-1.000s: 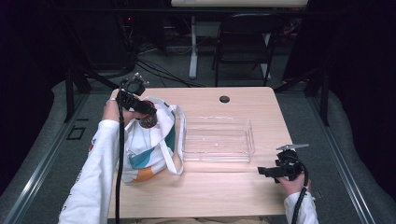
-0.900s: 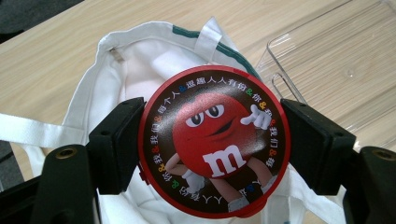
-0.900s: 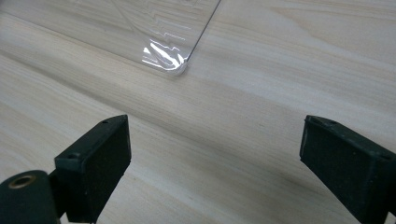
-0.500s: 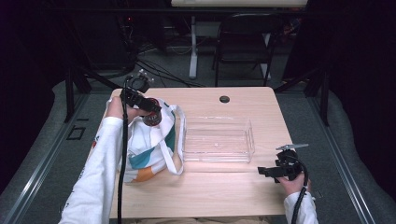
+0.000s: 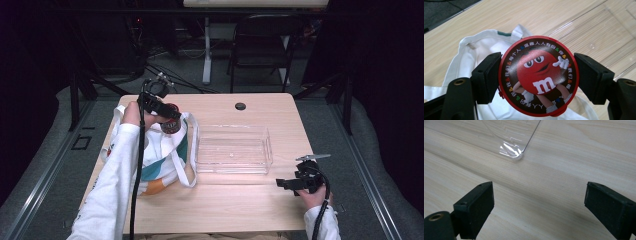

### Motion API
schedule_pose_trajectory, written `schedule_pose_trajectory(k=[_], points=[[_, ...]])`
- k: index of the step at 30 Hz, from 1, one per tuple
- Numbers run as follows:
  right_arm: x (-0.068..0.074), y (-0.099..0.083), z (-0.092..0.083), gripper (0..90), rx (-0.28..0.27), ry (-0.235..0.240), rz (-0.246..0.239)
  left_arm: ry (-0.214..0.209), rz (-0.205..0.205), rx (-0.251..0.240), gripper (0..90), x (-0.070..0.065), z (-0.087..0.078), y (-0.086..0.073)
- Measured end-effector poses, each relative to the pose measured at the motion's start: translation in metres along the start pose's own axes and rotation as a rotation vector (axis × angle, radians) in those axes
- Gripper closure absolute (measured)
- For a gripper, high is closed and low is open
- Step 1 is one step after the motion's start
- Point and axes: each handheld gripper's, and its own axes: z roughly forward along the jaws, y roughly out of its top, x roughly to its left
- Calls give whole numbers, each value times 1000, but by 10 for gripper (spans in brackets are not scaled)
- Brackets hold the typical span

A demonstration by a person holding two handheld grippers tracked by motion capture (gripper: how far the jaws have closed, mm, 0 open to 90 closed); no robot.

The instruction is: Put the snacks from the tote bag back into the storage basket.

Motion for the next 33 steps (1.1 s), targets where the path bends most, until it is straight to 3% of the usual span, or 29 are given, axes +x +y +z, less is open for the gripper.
schedule_pose_trajectory(k=[33], points=[[0, 0, -1, 90, -7, 0, 3, -100, 48, -22, 258, -53, 29, 20]])
